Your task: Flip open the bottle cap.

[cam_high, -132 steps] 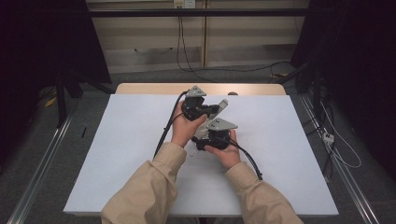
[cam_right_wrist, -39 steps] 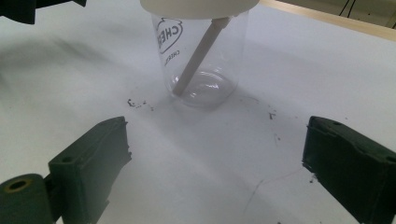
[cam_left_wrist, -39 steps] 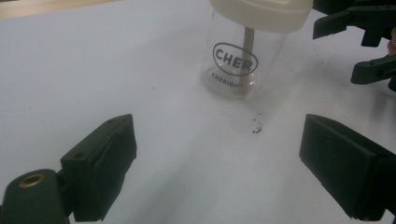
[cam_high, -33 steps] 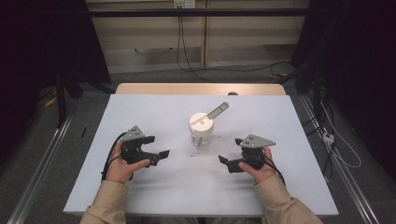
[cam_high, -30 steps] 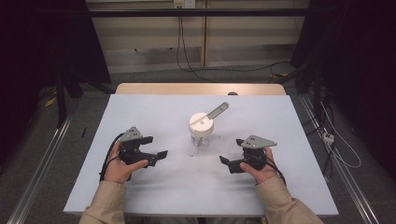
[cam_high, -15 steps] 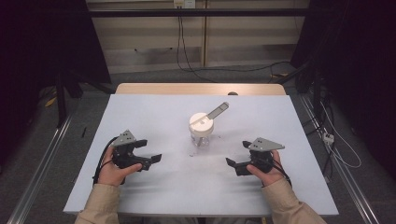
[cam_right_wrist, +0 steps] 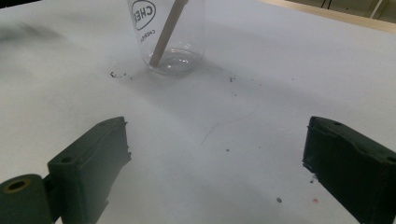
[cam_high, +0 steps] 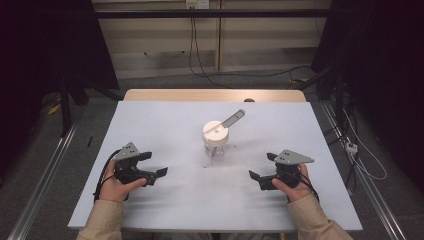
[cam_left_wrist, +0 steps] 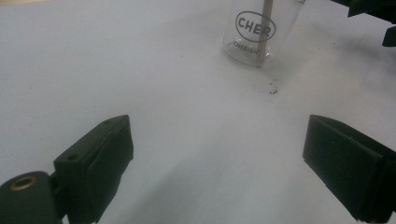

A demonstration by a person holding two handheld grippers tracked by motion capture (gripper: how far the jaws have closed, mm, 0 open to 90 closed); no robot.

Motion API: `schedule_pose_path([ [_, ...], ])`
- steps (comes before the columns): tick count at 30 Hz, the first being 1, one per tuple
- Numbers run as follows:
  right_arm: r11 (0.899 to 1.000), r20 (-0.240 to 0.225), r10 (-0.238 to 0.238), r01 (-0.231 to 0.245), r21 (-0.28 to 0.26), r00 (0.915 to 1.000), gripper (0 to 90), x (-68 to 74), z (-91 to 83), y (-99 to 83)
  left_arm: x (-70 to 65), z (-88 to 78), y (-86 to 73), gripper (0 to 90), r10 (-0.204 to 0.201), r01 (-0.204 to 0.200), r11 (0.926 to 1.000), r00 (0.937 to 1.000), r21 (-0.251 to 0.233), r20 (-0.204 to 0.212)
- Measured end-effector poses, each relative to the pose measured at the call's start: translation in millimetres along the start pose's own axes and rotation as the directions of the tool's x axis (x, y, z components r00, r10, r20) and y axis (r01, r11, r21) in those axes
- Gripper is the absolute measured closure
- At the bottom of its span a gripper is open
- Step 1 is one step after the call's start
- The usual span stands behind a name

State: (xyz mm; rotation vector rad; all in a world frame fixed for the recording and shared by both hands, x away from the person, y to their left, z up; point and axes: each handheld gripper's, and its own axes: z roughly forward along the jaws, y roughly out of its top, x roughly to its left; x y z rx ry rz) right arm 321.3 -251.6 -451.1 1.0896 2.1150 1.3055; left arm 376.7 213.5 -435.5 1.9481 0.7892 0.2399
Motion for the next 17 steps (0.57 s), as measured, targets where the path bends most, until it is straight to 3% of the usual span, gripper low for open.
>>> schedule_pose_path([
  [9, 1.0, 0.014, -0.003, 0.003, 0.008, 0.9999, 6.2, -4.5, -9.7, -6.9, 1.8, -8.2, -4.2, 8.2, -0.005, 0.005, 1.0, 1.0, -0.005, -0.007],
  [17, 1.0, 0.015, -0.003, 0.003, 0.006, 0.9999, 6.2, -5.0, -10.8, -8.0, 0.6, -5.9, -5.0, 8.0, -0.003, 0.003, 1.0, 1.0, -0.008, -0.004],
])
